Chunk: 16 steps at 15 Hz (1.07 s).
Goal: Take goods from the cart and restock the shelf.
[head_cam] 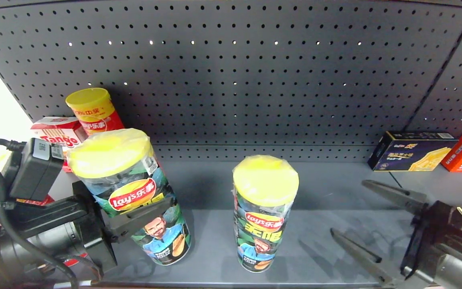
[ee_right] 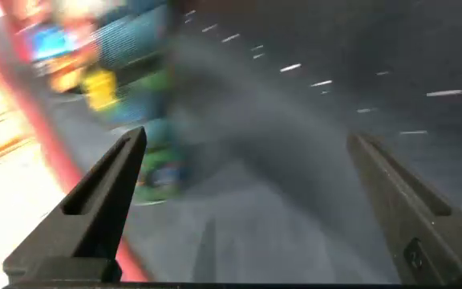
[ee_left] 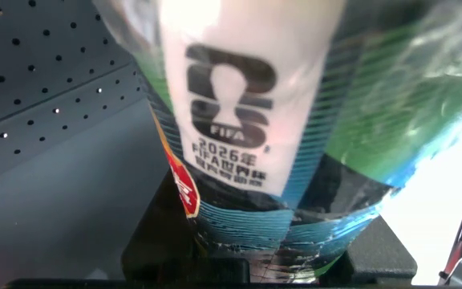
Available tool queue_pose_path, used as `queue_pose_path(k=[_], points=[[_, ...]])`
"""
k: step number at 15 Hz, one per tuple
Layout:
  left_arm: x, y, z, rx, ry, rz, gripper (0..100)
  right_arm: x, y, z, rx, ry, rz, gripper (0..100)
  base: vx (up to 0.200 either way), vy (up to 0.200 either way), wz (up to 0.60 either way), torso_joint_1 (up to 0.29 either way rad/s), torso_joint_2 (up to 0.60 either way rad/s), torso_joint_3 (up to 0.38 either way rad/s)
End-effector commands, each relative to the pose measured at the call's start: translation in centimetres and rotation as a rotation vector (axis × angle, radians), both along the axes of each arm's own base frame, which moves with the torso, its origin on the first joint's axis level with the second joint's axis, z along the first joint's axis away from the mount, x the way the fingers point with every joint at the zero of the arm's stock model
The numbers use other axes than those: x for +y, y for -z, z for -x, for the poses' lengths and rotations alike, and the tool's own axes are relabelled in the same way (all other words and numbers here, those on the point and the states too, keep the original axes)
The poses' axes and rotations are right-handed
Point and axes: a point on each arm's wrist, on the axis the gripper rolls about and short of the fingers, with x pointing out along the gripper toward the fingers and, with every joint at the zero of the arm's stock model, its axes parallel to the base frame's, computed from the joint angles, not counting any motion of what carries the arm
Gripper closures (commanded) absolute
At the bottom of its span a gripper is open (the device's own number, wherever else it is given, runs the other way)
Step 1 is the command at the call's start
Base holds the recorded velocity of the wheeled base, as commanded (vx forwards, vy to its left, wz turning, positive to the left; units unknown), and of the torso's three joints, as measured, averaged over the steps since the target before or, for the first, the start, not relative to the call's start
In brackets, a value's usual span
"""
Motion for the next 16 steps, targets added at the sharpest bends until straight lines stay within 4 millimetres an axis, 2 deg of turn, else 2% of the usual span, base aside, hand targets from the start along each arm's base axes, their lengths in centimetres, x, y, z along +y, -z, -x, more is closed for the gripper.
queue_pose_path(k=[1, 2, 3, 5, 6, 8, 10, 11, 13, 16], points=[[0.1, 0.0, 0.2, -0.001, -0.003, 0.001, 100, -3.2, -1.5, 2.2, -0.077, 0.077, -0.057, 0, 0.000, 0.000, 0.00, 0.000, 0.00, 0.000], [0.1, 0.1, 0.3, 0.000, 0.000, 0.000, 100, -4.8, -1.2, 4.4, -0.066, 0.090, -0.050, 0, 0.000, 0.000, 0.00, 0.000, 0.00, 0.000], [0.1, 0.2, 0.3, 0.001, 0.000, 0.000, 100, -5.2, -1.1, 4.9, -0.062, 0.096, -0.048, 0, 0.000, 0.000, 0.00, 0.000, 0.00, 0.000], [0.1, 0.2, 0.3, 0.002, 0.002, -0.002, 100, -7.8, 0.0, 8.3, -0.020, 0.140, -0.022, 0, 0.000, 0.000, 0.00, 0.000, 0.00, 0.000], [0.1, 0.1, 0.3, -0.003, 0.002, 0.000, 100, -8.3, 0.5, 8.9, -0.012, 0.142, -0.015, 0, 0.000, 0.000, 0.00, 0.000, 0.00, 0.000], [-0.1, -0.1, 0.0, -0.011, 0.005, 0.000, 100, -9.9, 2.4, 11.1, 0.022, 0.151, 0.014, 0, 0.000, 0.000, 0.00, 0.000, 0.00, 0.000], [-0.1, -0.4, 0.0, -0.022, 0.008, 0.005, 100, -11.4, 5.1, 13.2, 0.050, 0.212, 0.023, 0, 0.000, 0.000, 0.00, 0.000, 0.00, 0.000], [-0.1, -0.2, 0.1, -0.016, 0.006, 0.002, 100, -12.1, 7.4, 14.4, 0.081, 0.264, 0.004, 0, 0.000, 0.000, 0.00, 0.000, 0.00, 0.000], [0.0, -0.1, 0.2, -0.013, 0.008, 0.001, 100, -12.0, 9.4, 14.3, 0.168, 0.331, -0.010, 0, 0.000, 0.000, 0.00, 0.000, 0.00, 0.000], [0.0, -0.2, 0.3, -0.016, 0.010, 0.004, 100, -12.1, 9.4, 14.2, 0.199, 0.230, -0.064, 0, 0.000, 0.000, 0.00, 0.000, 0.00, 0.000]])
